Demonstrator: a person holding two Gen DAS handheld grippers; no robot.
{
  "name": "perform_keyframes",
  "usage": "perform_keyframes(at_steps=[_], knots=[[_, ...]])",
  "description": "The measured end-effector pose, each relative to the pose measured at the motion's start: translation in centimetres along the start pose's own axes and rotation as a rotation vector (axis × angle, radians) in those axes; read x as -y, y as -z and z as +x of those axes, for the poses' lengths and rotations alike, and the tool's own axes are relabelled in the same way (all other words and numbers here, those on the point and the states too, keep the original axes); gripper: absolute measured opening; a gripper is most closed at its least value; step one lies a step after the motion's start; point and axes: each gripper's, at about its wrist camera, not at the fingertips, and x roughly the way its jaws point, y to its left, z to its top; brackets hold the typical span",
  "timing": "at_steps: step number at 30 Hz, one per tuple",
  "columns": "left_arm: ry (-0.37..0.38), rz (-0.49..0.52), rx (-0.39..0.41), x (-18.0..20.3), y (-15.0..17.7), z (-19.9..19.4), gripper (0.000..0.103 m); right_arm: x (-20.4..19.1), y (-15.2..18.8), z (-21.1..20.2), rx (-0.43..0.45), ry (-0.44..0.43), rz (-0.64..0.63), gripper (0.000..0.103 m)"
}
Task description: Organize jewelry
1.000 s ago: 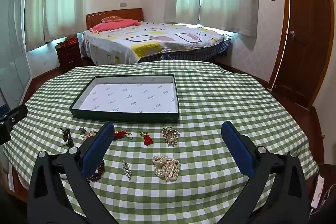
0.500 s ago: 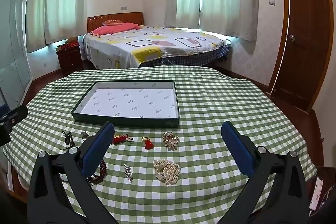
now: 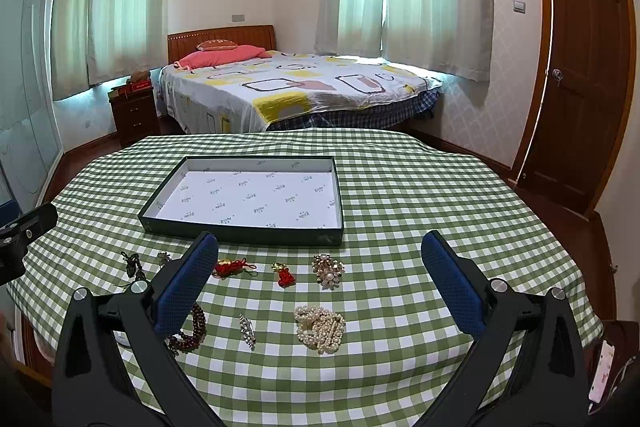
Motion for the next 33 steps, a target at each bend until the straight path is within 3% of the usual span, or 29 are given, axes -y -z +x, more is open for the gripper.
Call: perform_keyframes(at_steps=[33], knots=[[0.002, -0.001, -0.011, -0.08, 0.42, 0.23, 0.096, -0.12, 0.12, -0.08, 0.002, 0.0, -0.002, 0.099]])
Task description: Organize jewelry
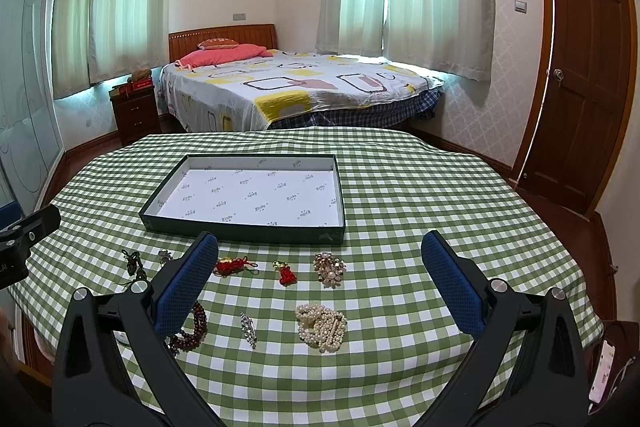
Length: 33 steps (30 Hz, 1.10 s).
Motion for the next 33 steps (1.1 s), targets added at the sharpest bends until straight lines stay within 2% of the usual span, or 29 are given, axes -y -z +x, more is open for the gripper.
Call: perform_keyframes(at_steps=[33], knots=[[-0.002, -0.002, -0.014, -0.14, 0.7, 0.61, 0.096, -0.17, 0.72, 0.48, -0.011, -0.001, 0.004, 0.099]])
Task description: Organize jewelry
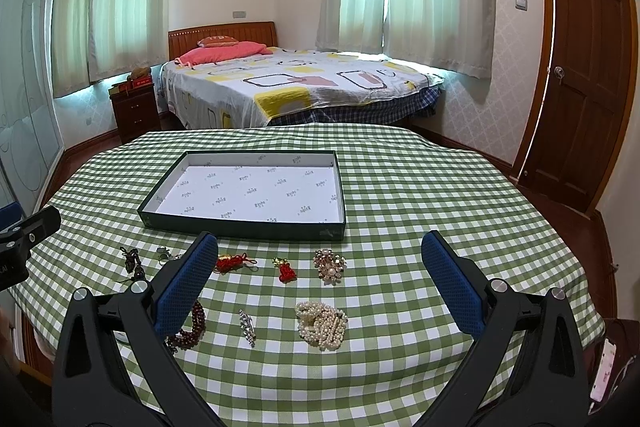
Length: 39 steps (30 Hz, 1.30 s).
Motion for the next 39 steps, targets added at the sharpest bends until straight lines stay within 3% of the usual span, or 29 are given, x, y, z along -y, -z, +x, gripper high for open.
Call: perform_keyframes(at_steps=[11, 18, 22, 27, 35, 39], knots=[[0.022, -0.035, -0.132, -0.8, 2.6, 4.4, 0.096, 0.4, 2.6, 3.5, -0.052, 0.002, 0.005, 0.099], [-0.032, -0.016, -0.143, -1.2, 4.8, 7.0, 0.096, 0.4, 4.7, 5.6, -0.063, -0.002, -0.014, 0.099], [-0.03, -0.005, -0.143, -1.5, 6.0, 8.4, 0.096, 0.2, 5.9, 6.6, -0.071, -0.024, -0.034, 0.099], [-0.012, -0.02, -0.206, -1.8, 6.9, 10.0, 0.096, -0.6, 6.8, 7.3, -0.096, -0.056, -0.064, 0.099], [-0.001, -0.008, -0.286, -1.0, 8.6, 11.3, 0.095, -1.5, 7.1, 7.4, -0.117, -0.091, -0.082, 0.087], [0.02, -0.016, -0.295, -1.0, 8.8, 11.3, 0.091, -1.5, 7.2, 7.3, -0.117, -0.093, -0.081, 0.087]])
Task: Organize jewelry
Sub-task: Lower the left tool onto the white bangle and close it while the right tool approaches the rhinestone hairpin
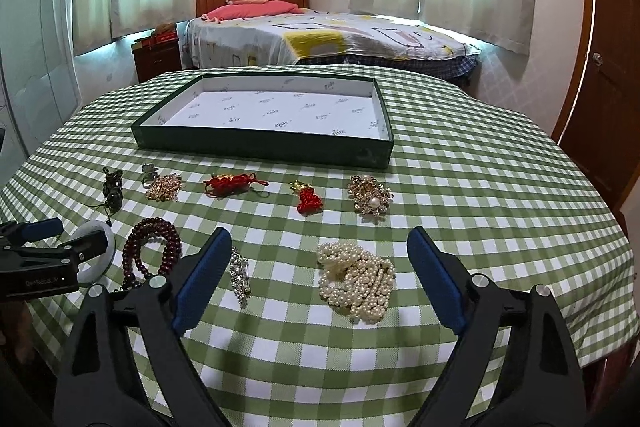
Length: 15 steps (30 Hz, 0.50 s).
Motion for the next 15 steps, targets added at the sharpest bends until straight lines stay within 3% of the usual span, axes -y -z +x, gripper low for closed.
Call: perform_keyframes(at_steps=[15], knots=[[-0.013, 0.047, -0.021, 1.1, 0.5, 0.3, 0.088, -0.2, 0.1, 0.1, -0.008, -0.012, -0.003, 0.087]])
